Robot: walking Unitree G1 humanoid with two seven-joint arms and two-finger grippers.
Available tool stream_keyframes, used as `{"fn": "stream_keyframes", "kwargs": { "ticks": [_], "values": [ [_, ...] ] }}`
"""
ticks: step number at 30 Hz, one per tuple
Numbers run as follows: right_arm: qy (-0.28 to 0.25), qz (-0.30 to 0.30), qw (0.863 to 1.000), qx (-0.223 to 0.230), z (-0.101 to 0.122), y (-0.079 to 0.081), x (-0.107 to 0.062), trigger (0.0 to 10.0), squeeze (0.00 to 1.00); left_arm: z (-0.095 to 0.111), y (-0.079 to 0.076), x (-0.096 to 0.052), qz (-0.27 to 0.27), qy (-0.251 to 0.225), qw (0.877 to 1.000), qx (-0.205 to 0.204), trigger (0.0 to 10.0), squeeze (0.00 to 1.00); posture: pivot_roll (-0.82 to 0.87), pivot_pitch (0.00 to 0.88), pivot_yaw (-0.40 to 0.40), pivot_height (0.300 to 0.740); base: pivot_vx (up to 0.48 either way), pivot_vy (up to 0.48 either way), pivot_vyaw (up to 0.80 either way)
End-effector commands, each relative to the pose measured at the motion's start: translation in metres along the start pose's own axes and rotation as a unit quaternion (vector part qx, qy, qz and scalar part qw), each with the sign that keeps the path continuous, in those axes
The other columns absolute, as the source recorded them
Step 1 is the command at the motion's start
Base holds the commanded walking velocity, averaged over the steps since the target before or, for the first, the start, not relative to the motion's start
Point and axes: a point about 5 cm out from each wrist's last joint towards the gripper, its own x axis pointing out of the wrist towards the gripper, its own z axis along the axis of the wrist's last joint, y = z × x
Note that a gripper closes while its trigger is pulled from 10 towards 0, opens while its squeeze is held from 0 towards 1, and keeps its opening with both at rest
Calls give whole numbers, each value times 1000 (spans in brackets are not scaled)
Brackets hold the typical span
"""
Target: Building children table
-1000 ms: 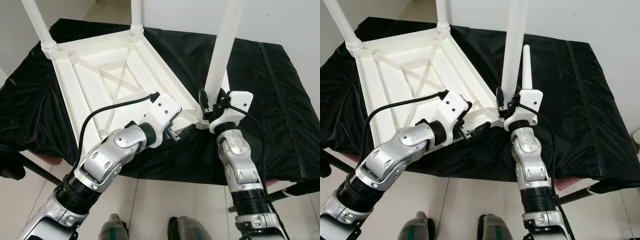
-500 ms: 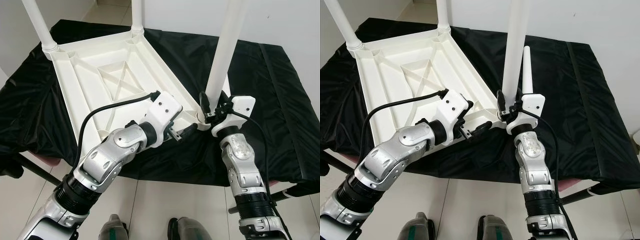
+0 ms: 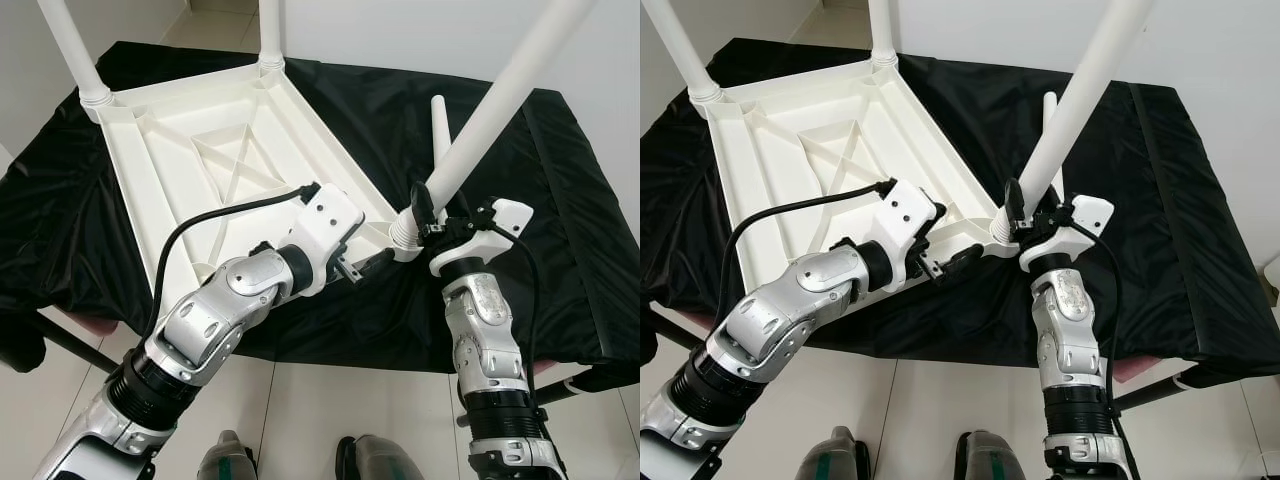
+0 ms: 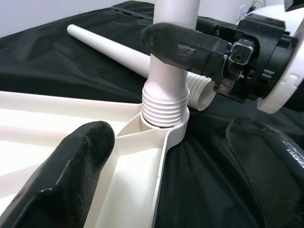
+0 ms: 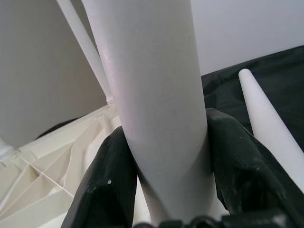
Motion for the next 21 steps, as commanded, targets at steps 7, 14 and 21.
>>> {"fn": "stream_keyframes", "kwargs": {
  "ticks": [7, 14, 21],
  "values": [
    [128, -57, 990, 21, -49, -20, -25, 10000, 0, 3, -8, -2, -55, -2, 999, 4, 10000, 0, -37, 79, 21, 740, 0, 0, 0],
    [119, 0, 992, -38, -47, -3, -25, 10000, 0, 5, -7, -3, -52, -3, 999, 4, 10000, 0, -33, 87, 17, 740, 0, 0, 0],
    [117, 9, 992, -46, -49, 1, -29, 10000, 0, 6, -6, -3, -47, -5, 999, 3, 10000, 0, -35, 96, 16, 740, 0, 0, 0]
  ]
}}
